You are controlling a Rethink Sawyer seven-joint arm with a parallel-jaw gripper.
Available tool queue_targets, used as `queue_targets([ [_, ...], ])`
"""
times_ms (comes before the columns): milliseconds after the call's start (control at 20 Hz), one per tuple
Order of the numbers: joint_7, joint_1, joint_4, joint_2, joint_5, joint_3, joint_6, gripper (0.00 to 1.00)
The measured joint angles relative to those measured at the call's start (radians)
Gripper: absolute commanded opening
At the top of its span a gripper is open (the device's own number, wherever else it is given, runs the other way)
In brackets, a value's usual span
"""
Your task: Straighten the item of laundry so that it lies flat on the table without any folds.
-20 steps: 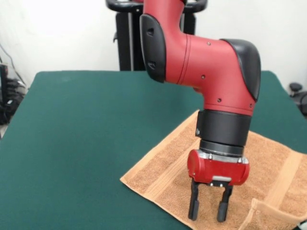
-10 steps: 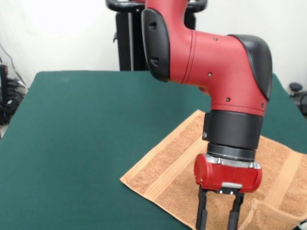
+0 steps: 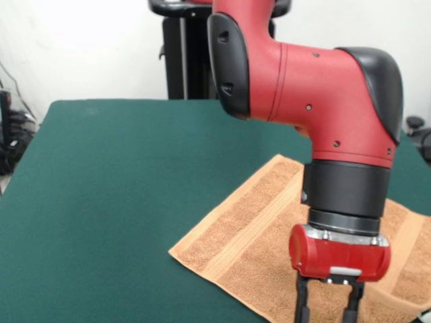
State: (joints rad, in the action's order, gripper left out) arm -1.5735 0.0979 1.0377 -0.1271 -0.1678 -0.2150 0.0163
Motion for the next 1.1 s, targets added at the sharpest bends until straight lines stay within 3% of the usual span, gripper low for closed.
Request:
queue_targets([
  [450,0.000,0.058,-0.024,0.048,-0.056,-0.032,0.031,1.00],
  [1100,0.000,0.100,-0.029,0.062,-0.059,-0.102,0.134,1.00],
])
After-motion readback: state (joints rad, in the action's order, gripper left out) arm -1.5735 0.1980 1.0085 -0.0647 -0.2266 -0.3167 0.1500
